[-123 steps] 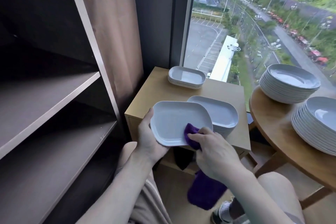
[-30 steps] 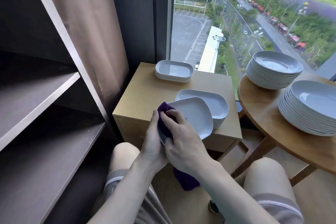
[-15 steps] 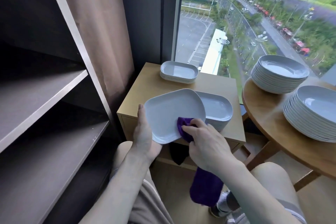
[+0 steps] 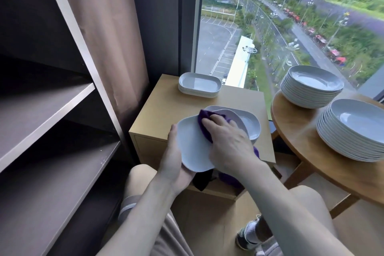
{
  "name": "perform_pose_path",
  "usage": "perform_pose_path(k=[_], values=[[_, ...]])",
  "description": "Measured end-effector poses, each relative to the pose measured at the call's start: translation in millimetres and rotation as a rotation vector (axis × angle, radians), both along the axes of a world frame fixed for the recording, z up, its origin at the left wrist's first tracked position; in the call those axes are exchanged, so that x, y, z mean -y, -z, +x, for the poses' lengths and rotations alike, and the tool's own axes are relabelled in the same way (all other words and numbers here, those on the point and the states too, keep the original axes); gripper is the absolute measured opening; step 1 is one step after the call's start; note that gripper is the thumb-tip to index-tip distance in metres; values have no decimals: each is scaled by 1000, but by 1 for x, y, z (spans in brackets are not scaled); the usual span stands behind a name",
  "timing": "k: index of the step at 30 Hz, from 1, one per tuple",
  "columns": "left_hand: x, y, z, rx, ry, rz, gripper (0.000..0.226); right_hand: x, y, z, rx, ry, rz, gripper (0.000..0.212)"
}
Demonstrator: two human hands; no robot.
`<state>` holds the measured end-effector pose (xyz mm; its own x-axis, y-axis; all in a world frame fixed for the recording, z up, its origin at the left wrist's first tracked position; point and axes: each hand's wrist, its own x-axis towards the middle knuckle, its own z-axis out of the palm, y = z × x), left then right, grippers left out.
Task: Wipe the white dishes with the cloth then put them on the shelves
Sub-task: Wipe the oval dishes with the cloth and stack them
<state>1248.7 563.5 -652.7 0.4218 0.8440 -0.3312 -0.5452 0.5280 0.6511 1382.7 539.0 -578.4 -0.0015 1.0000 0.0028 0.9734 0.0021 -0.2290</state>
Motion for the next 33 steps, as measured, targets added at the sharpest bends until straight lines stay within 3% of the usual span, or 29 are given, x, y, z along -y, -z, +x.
perform_pose_path(k=[4,10,14,23,28,33], values=[[1,10,-2,9,-39,-121,75,15,13,-39,-24,-216,23,50],[-10,10,-19,2,-153,-157,84,36,18,-43,-18,-331,-96,43],[-10,3,-19,-6,-161,-84,76,40,20,-27,2,-254,-91,47],[-6,2,-14,-13,-25,46,76,31,26,20,-6,140,4,53],[1,6,-4,-29,4,29,74,29,27,14,13,64,9,67],[4,13,0,-32,12,-44,81,40,35,-9,-5,-114,-13,60]])
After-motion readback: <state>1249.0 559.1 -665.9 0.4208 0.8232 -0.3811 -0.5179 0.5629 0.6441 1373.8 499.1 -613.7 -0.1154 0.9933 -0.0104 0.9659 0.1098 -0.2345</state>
